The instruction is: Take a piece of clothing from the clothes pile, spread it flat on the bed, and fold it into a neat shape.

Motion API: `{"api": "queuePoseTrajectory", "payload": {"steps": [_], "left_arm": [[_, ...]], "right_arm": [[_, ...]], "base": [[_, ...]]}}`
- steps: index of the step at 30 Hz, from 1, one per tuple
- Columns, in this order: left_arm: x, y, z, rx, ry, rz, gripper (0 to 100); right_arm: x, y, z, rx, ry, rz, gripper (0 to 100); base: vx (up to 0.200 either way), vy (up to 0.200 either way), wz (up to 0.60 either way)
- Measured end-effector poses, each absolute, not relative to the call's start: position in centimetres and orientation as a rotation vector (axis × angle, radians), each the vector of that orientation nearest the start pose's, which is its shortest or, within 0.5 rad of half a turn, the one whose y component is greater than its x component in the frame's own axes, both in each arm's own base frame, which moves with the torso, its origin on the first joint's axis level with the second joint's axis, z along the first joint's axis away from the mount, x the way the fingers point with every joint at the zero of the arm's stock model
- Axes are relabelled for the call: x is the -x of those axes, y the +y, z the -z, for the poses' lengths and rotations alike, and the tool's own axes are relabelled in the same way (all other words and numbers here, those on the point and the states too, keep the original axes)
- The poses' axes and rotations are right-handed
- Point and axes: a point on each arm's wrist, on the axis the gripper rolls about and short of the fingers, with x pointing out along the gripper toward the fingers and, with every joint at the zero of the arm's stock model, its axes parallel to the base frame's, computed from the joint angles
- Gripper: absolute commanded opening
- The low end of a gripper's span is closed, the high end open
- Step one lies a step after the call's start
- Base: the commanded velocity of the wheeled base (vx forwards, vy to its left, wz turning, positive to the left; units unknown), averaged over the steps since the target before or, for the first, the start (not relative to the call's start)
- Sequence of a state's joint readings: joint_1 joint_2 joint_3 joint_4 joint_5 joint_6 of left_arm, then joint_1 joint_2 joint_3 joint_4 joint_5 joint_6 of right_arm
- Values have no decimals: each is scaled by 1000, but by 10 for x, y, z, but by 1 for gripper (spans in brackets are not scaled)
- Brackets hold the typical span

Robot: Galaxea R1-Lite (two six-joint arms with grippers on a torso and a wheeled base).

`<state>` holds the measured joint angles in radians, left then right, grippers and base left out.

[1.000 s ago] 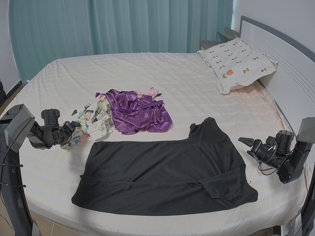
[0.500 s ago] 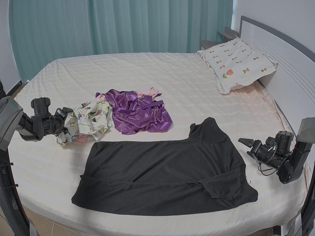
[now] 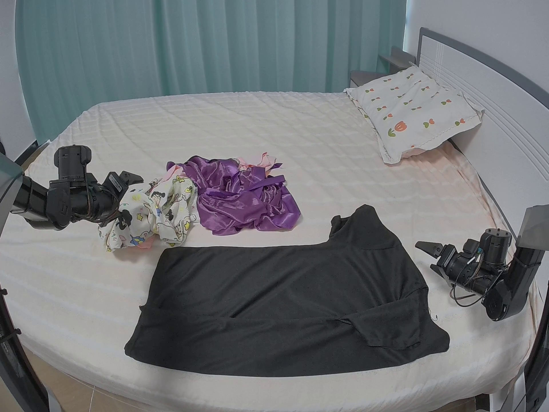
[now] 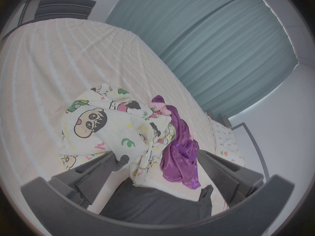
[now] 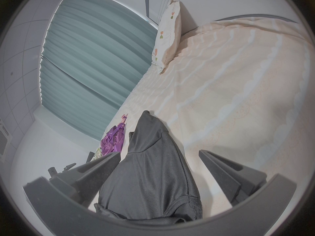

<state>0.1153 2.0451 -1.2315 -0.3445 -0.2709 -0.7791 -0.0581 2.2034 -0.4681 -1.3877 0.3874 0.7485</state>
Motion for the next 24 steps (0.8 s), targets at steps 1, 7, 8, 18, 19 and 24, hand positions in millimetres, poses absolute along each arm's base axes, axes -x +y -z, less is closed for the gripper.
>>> {"api": "queuePoseTrajectory", "payload": {"steps": [1,7,8,18,19,24], "left_arm": [[-399,39,-146,847,514,-27,100],[-396,40,-146,799,542,-17,100],[-395,44,-145,780,554,-21,100],[-375,109,-143,704,633,-112,100],[-375,114,-147,712,617,-122,100],[-370,123,-165,833,559,-144,100]], "right_arm": [[-318,-10,-23,-812,449,-184,100],[-317,-10,-22,-813,455,-182,100],[-317,-10,-22,-812,454,-182,100],[-316,-10,-21,-812,457,-182,100],[-316,-9,-21,-812,458,-183,100],[-316,-9,-21,-812,459,-182,100]], "base": [[0,0,0],[0,0,0],[0,0,0],[0,0,0],[0,0,0],[0,0,0]]}}
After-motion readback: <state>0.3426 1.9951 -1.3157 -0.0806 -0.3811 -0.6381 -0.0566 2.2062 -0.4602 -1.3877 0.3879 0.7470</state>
